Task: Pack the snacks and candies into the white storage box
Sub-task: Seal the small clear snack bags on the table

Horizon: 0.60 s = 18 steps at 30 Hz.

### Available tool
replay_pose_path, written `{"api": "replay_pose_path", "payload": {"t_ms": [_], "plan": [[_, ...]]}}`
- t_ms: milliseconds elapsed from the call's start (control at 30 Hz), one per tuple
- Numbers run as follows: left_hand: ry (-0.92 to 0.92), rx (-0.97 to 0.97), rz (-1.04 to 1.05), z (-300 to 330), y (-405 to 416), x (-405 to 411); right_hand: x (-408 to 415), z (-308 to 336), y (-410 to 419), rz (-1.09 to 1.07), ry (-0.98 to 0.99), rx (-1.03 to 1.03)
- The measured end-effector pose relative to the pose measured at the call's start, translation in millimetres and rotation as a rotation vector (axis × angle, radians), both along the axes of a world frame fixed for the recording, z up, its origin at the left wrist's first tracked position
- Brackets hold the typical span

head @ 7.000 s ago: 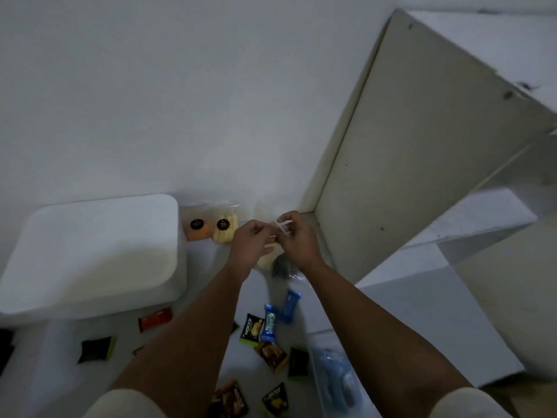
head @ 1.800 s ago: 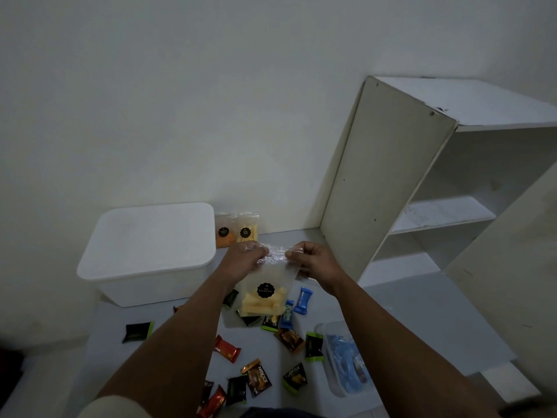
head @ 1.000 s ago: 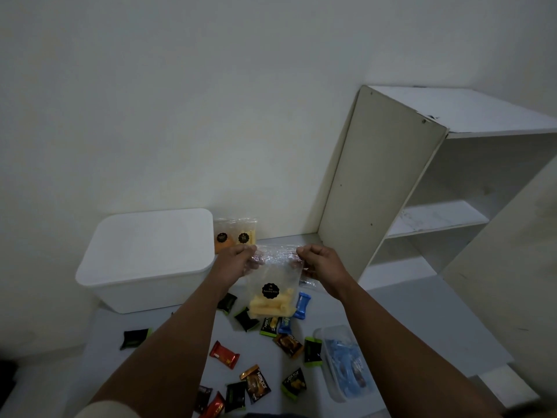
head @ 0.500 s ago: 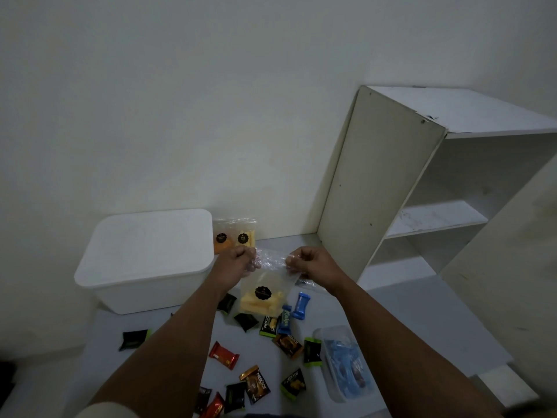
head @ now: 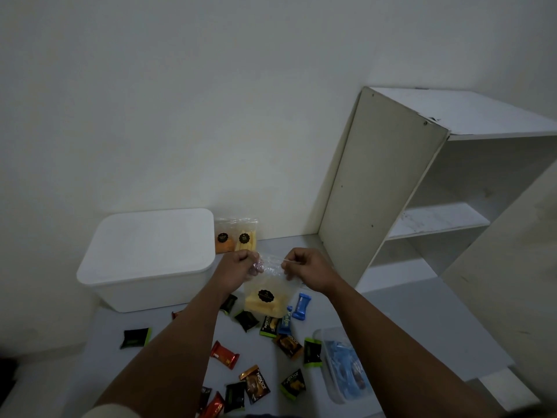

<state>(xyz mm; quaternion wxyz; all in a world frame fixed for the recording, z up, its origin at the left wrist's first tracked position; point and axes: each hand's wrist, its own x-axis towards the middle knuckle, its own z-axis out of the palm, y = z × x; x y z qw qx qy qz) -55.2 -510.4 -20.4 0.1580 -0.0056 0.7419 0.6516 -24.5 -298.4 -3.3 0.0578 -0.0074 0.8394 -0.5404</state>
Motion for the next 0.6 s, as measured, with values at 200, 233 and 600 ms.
{"api": "replay_pose_path", "payload": {"t_ms": [200, 233, 600], "plan": [[-0.010, -0.016, -0.037, -2.1, -0.2, 0.4, -4.9, -4.0, -0.4, 0.033, 0.008, 0.048], [-0.010, -0.020, -0.054, -3.1, 0.7, 0.3, -6.2, -5.4, -1.0, 0.049, 0.015, 0.056], [0.054, -0.101, -0.120, -4.4, 8.5, 1.3, -11.3, -8.1, -3.9, 0.095, 0.030, 0.145]]}}
